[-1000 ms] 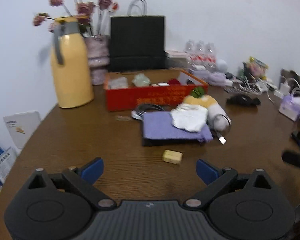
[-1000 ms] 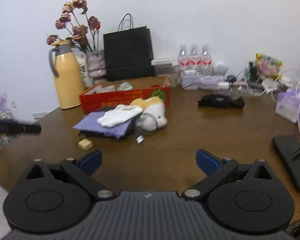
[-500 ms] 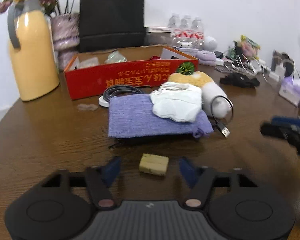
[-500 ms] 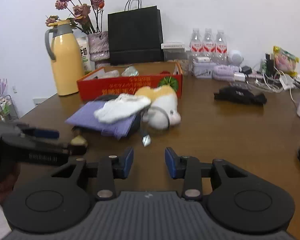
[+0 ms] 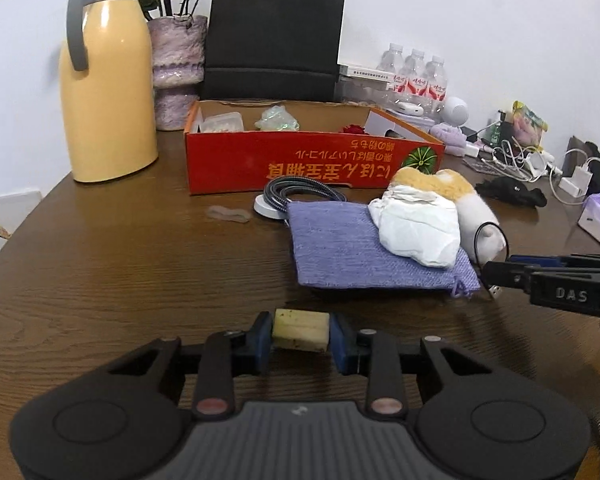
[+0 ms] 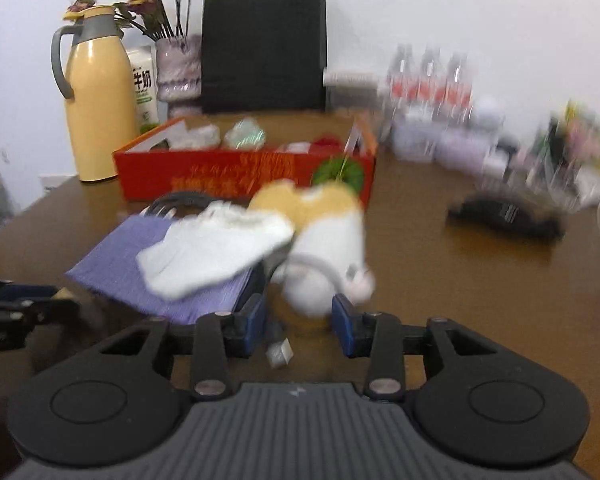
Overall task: Organize objects
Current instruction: 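Grasp the tan cork block with left tool while right tool grasps black USB cable, then carry the cork block and USB cable into the red box and open both tools, then withdraw both tools from the box back over the table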
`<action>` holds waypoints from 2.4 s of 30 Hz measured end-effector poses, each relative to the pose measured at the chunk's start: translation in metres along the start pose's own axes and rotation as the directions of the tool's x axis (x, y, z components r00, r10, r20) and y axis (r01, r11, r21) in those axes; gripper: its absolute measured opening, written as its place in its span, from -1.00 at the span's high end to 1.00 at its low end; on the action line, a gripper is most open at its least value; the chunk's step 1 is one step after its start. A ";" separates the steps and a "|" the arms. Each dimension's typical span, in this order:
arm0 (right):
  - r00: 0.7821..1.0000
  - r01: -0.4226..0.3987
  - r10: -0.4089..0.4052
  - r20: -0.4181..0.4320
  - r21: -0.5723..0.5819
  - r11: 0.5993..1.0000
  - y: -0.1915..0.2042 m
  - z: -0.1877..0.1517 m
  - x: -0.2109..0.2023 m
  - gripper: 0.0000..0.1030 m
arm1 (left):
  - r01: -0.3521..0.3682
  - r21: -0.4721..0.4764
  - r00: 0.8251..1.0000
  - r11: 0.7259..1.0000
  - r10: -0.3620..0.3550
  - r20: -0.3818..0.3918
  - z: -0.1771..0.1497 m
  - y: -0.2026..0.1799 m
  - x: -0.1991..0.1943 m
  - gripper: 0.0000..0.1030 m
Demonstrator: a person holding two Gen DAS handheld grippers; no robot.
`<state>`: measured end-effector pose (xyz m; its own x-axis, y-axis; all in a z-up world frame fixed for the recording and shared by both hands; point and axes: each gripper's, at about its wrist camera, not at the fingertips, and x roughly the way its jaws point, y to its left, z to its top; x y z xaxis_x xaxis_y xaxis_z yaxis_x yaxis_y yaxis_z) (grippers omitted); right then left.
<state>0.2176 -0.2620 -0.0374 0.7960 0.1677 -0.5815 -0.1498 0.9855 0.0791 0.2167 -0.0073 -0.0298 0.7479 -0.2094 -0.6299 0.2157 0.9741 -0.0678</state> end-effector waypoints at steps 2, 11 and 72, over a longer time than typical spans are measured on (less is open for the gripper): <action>1.000 0.008 -0.008 0.006 -0.023 1.000 0.003 -0.001 0.008 0.25 | -0.002 -0.001 1.000 1.000 0.002 -0.002 0.000 -0.002 -0.003 0.43; 0.998 0.020 -0.023 -0.050 -0.066 0.998 0.012 -0.017 -0.004 0.71 | 0.015 0.018 0.997 1.000 -0.016 0.075 -0.008 -0.019 -0.054 0.43; 0.980 -0.016 0.064 0.190 -0.243 0.970 0.011 0.179 -0.042 -0.93 | 0.207 0.047 0.971 0.977 -0.211 0.113 0.189 -0.012 -0.015 -0.73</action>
<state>0.2874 -0.2544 0.1331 0.8820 0.2315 -0.4105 -0.3003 0.9474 -0.1109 0.3216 -0.0318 0.1271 0.7517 -0.4181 -0.5100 0.3945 0.9048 -0.1603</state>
